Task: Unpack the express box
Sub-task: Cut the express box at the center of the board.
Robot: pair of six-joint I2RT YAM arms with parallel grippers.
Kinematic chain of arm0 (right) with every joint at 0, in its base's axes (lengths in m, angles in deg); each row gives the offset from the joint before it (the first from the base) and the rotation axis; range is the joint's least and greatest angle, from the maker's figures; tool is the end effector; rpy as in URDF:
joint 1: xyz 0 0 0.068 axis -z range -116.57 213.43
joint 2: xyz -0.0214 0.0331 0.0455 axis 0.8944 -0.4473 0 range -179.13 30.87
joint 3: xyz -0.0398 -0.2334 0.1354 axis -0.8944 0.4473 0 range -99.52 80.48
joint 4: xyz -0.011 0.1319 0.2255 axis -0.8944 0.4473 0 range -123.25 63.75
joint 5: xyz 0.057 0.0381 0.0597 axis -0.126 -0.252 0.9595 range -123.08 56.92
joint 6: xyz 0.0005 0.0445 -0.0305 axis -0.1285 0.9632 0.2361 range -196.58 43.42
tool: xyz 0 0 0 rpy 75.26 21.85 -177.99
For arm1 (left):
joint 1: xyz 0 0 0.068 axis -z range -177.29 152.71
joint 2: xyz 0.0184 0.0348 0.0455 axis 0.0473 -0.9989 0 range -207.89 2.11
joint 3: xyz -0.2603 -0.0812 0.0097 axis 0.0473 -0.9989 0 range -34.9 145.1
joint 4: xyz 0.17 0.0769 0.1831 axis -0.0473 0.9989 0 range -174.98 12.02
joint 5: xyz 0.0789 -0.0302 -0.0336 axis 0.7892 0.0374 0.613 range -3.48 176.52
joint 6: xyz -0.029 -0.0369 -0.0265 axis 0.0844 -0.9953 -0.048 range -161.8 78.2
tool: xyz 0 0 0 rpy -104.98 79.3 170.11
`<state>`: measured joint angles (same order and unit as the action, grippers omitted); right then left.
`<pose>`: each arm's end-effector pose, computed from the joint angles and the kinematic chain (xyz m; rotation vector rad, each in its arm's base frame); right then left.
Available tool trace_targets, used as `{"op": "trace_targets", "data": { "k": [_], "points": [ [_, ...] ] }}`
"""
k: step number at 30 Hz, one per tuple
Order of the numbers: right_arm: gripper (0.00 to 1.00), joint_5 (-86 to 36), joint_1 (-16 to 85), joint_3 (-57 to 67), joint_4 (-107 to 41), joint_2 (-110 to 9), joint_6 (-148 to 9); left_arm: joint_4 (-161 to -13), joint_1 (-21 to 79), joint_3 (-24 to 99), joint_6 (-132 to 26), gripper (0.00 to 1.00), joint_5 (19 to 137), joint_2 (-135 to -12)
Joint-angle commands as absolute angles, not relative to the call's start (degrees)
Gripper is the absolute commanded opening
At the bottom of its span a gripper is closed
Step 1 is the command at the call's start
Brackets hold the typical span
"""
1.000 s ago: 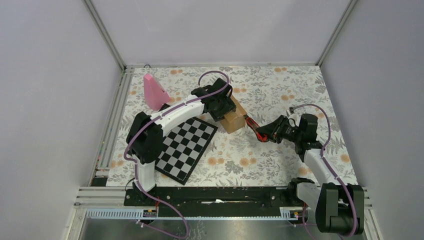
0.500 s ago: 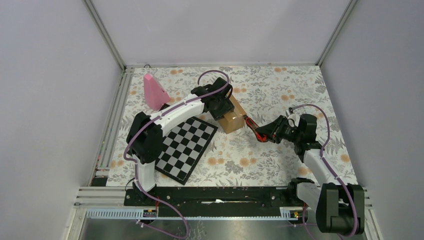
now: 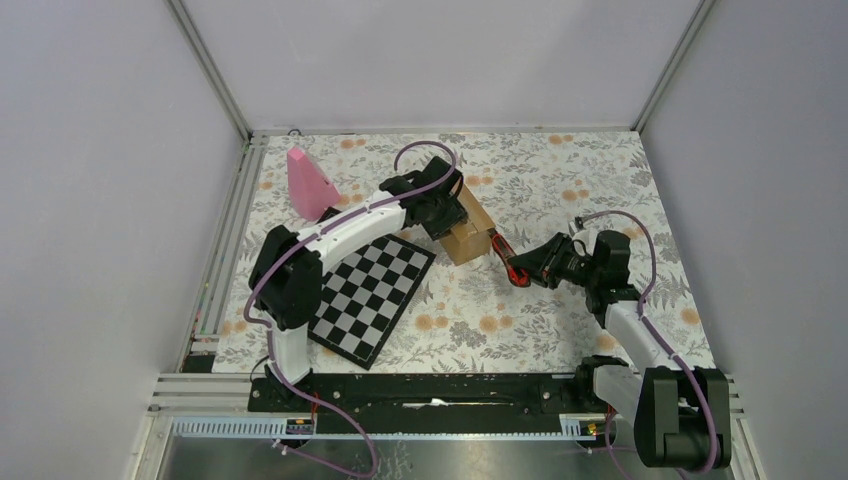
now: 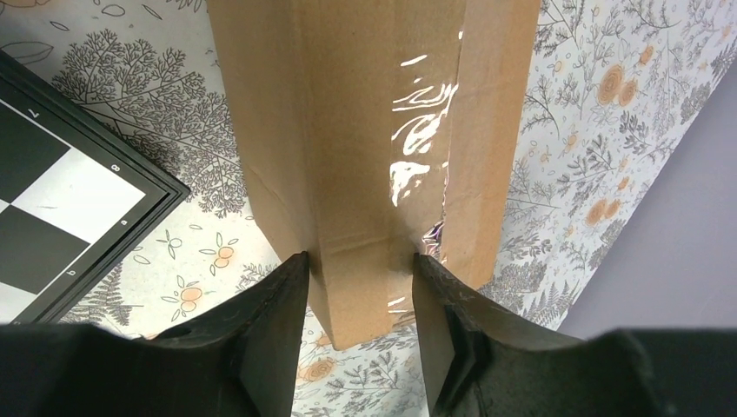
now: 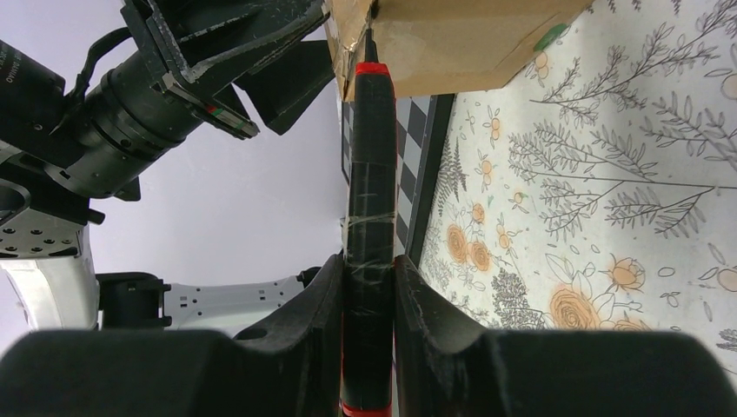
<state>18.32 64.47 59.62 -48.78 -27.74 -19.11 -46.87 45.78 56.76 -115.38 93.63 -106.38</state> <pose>0.2025 0.0242 0.1998 0.4161 2.0743 1.4932 0.3086 -0.2825 0.2610 -0.7472 2.5418 -0.6256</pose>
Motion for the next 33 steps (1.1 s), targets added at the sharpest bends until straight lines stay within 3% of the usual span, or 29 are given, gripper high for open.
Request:
{"op": "trace_targets", "data": {
  "k": [1, 17, 28, 33],
  "points": [
    [0.0, 19.1, 61.9, 60.8, -54.0, -26.9, -15.5, -53.2, 46.6, 55.3, -117.8, 0.47, 90.7, -102.2],
    [0.0, 18.3, 60.4, 60.4, -53.9, -27.6, -15.6, -55.3, 46.9, 51.1, -117.8, 0.52, 90.3, -99.2],
    [0.0, 17.6, 60.4, 59.8, -52.4, -28.0, -17.2, -51.1, 47.3, 53.3, -113.3, 0.98, 94.1, -100.3],
    [0.0, 17.6, 60.3, 59.7, -52.6, -28.6, -17.7, -41.7, 47.5, 63.9, -108.0, 0.99, 99.8, -106.4]
  ]
}}
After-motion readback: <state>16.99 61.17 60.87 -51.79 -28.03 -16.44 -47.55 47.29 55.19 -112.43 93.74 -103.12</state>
